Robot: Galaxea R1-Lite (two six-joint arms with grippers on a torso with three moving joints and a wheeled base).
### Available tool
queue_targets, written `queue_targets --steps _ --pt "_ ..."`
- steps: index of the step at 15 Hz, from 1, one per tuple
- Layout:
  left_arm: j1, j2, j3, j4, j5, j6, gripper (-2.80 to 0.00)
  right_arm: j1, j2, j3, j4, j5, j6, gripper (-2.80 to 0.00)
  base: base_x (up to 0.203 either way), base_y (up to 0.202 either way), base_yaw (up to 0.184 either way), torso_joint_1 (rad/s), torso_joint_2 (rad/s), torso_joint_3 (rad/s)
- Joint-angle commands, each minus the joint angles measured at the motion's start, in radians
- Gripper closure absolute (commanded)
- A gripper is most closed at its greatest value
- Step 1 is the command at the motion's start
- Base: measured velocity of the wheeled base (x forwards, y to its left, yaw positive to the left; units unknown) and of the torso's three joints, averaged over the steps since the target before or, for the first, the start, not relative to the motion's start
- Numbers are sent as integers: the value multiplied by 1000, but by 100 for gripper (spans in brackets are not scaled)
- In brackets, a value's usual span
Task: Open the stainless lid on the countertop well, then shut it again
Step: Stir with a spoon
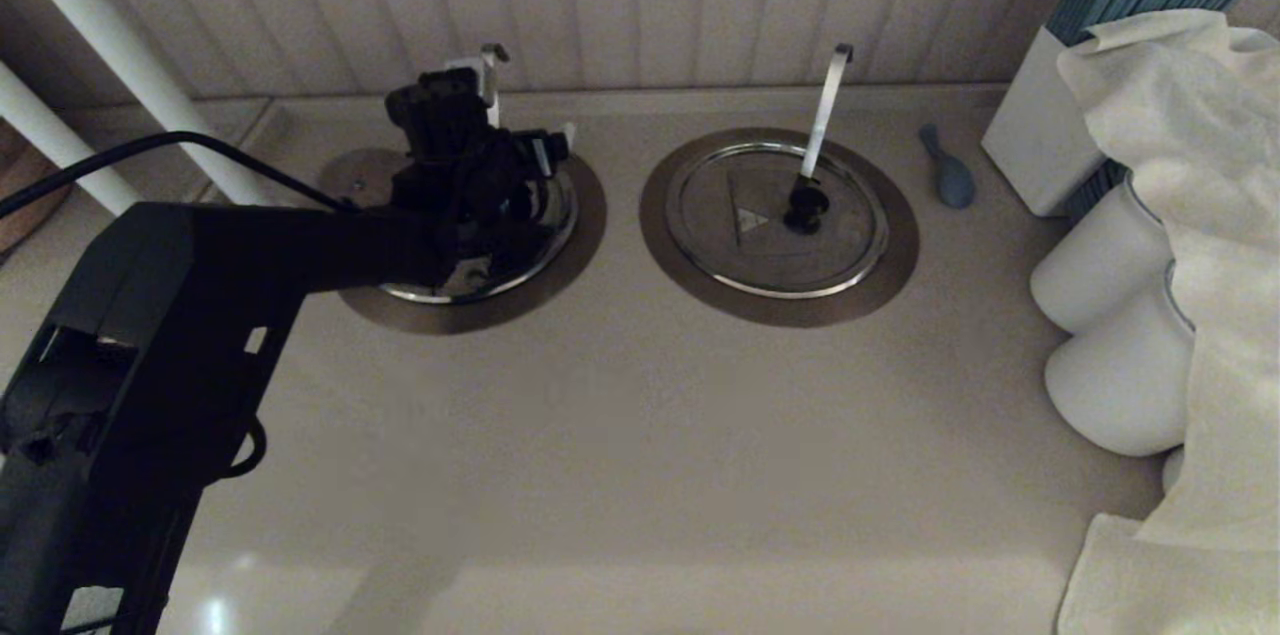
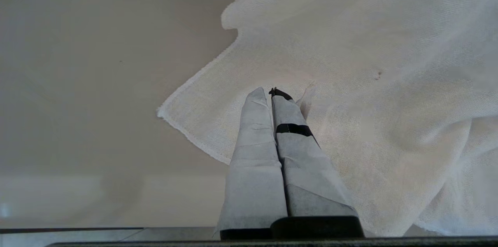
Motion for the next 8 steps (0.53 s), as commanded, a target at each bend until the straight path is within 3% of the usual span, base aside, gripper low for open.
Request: queue_targets --steps 1,8 --pt "-1 18 -1 -4 1 -1 -280 0 0 0 0 0 -1 0 0 0 0 0 0 0" --pt "-3 12 0 -5 4 -2 -280 0 0 0 0 0 -1 0 0 0 0 0 0 0"
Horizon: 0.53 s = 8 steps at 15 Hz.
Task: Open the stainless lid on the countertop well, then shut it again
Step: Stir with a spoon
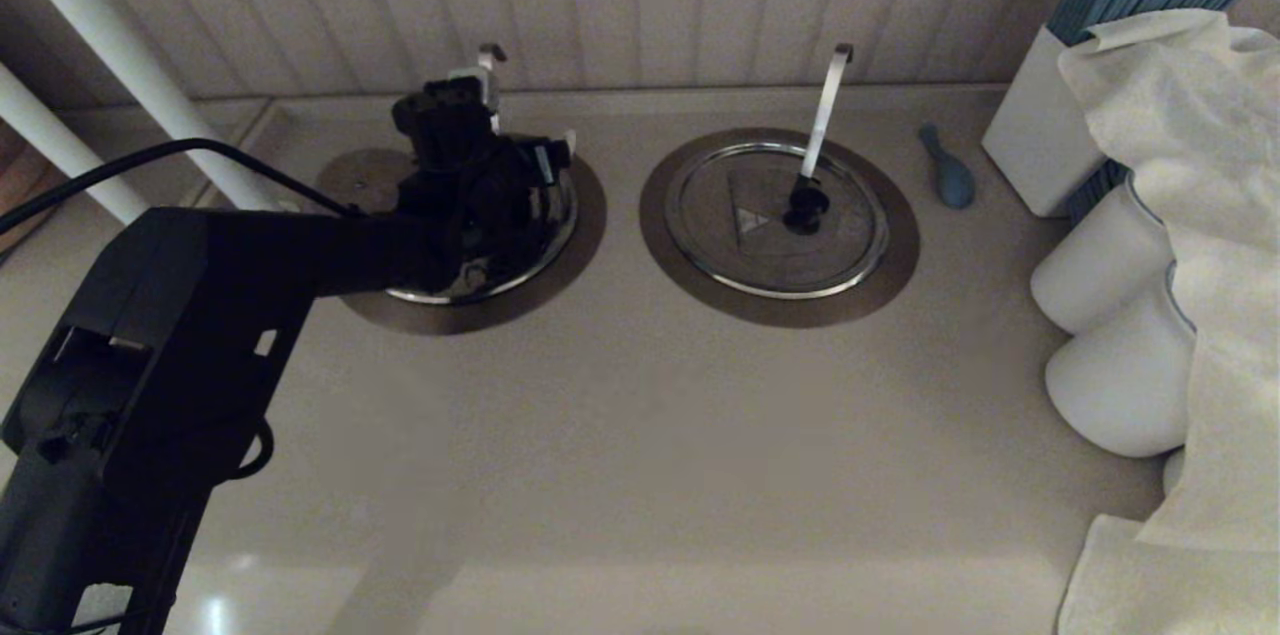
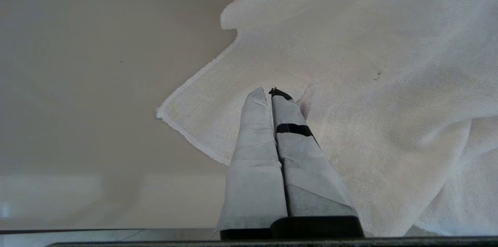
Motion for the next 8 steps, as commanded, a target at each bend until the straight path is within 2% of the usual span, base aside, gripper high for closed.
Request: queue_targets --steps 1,8 --pt "-10 -1 1 -3 3 -4 -280 0 0 0 0 0 -1 0 0 0 0 0 0 0" --pt "-47 -17 25 -3 8 -19 -280 0 0 0 0 0 -1 0 0 0 0 0 0 0"
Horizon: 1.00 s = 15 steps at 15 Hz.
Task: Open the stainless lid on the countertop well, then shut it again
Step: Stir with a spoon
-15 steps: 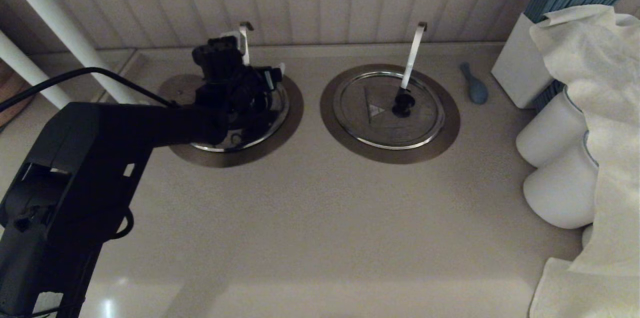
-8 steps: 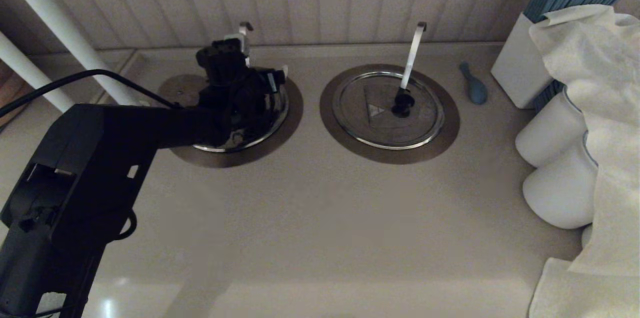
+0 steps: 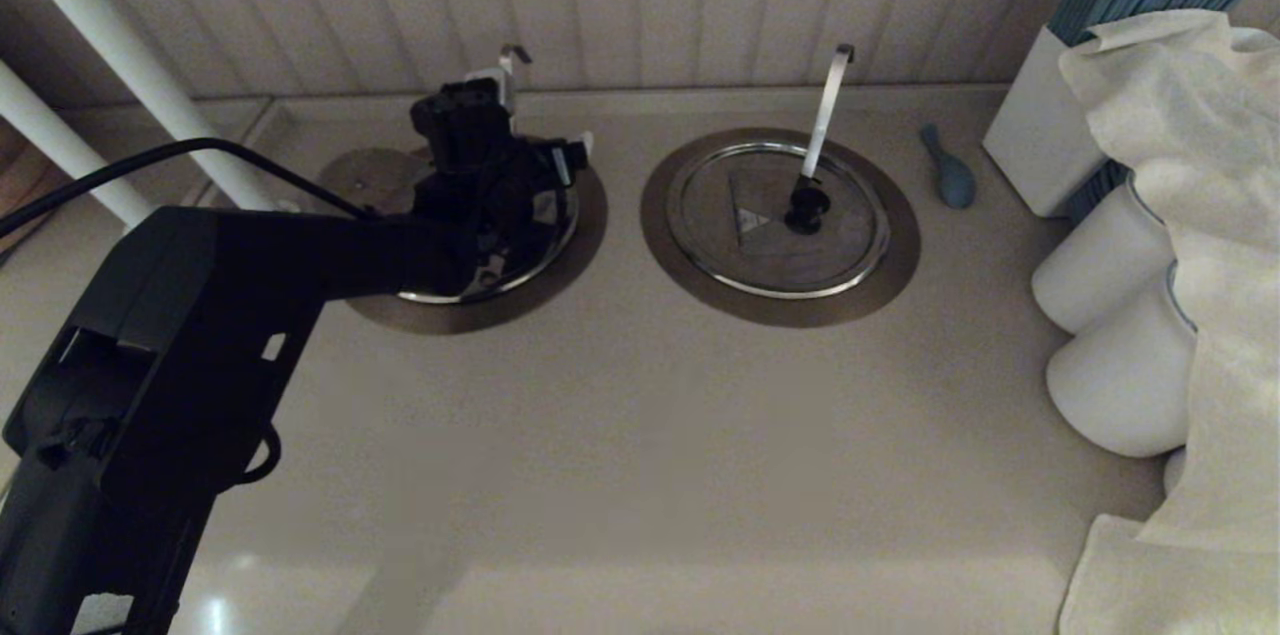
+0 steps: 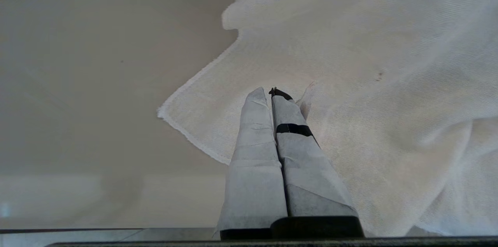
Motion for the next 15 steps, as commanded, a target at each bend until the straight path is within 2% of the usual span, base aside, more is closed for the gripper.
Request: queue_targets --steps 1,6,15 --pt "-7 -10 14 -3 1 -1 -280 0 0 0 0 0 0 0 0 0 0 0 0 0" --pt "-28 -58 85 -3 -5 -3 -280 0 0 0 0 0 0 0 0 0 0 0 0 0" --pt "-5 -104 85 1 1 -4 -280 2 0 0 0 0 0 0 0 0 0 0 0 0"
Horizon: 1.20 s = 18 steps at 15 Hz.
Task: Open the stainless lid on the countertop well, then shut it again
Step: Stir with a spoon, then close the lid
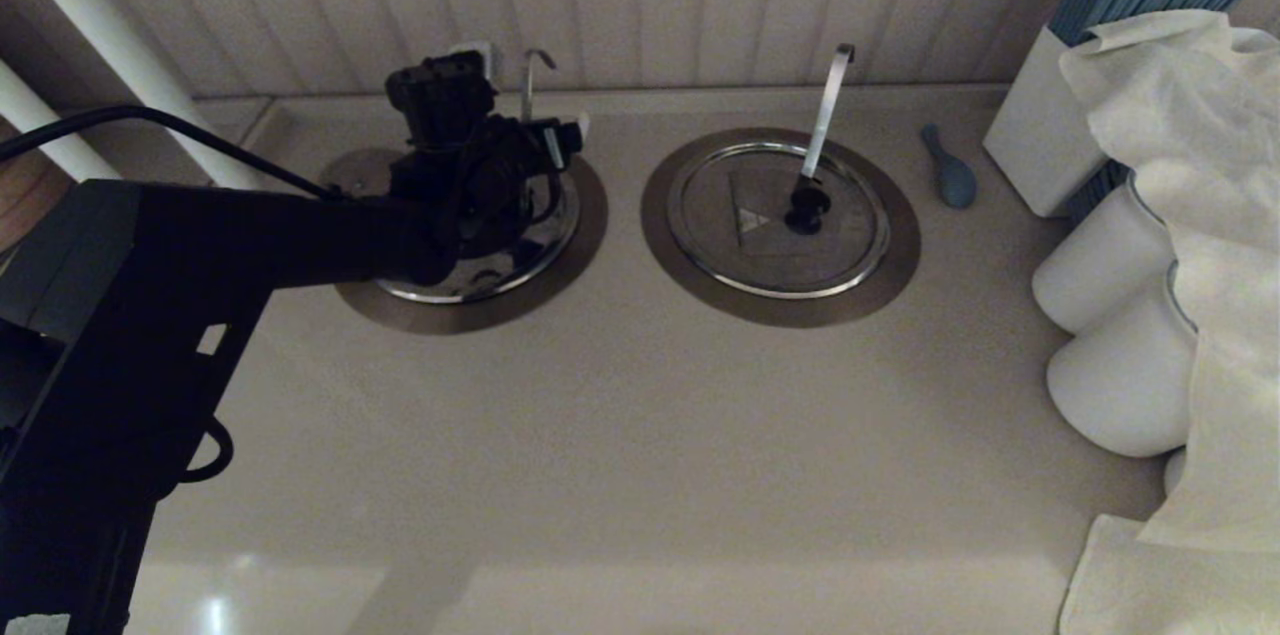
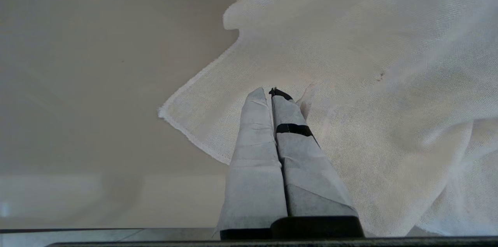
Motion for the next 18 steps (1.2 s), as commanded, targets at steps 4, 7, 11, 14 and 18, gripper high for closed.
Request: queue_targets --steps 4,7,11,14,18 --pt "30 -19 -3 6 1 -1 -280 0 0 0 0 1 0 0 0 0 0 0 0 0" --pt "109 -115 2 113 -9 -42 -280 0 0 0 0 1 0 0 0 0 0 0 0 0" --pt "234 -201 1 282 -58 -118 -280 0 0 0 0 1 0 0 0 0 0 0 0 0" --pt "295 -282 30 395 -200 -123 -280 0 0 0 0 1 0 0 0 0 0 0 0 0" --pt "312 -345 48 533 -298 -129 -280 0 0 0 0 1 0 0 0 0 0 0 0 0"
